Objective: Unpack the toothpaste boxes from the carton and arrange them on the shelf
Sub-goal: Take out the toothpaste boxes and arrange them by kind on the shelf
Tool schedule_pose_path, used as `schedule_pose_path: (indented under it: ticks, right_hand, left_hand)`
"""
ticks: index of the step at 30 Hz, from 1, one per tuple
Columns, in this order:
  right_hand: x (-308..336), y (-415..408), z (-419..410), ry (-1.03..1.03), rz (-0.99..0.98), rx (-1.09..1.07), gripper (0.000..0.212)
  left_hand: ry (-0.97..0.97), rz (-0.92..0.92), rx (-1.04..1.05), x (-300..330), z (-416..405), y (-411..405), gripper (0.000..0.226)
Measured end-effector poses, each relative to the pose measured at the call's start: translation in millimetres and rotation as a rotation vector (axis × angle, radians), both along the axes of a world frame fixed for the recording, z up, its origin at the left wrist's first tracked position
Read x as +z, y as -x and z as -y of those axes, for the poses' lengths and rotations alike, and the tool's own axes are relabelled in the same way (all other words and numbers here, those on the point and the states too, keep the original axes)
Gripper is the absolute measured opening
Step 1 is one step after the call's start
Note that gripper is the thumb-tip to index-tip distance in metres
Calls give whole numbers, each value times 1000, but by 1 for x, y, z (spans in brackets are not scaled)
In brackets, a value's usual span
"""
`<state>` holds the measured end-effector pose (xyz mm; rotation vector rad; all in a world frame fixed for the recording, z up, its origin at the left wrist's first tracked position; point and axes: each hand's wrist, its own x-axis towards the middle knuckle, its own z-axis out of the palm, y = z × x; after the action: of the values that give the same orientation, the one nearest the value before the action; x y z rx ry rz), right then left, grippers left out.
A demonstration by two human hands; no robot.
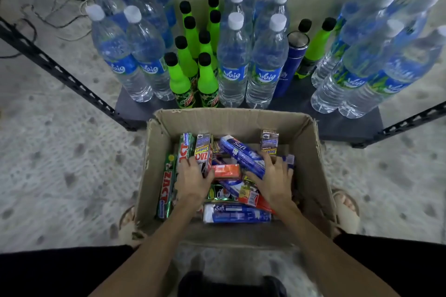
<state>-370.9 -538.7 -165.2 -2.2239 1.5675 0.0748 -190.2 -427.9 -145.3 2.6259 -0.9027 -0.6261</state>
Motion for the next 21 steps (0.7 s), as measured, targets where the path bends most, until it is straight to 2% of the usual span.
schedule_pose_path:
  ticks: [5,12,21]
  right_hand:
    - [-7,11,1,-89,180,-71,62]
    - [-4,7,1,-109,319,-127,56]
    - [44,28,15,-10,418,-62,46]
  left_hand:
    - [-44,72,17,-6,2,14,56]
    - [70,-98,156,-10,8,9,44]
    - [249,-146,24,32,-4,-3,43]
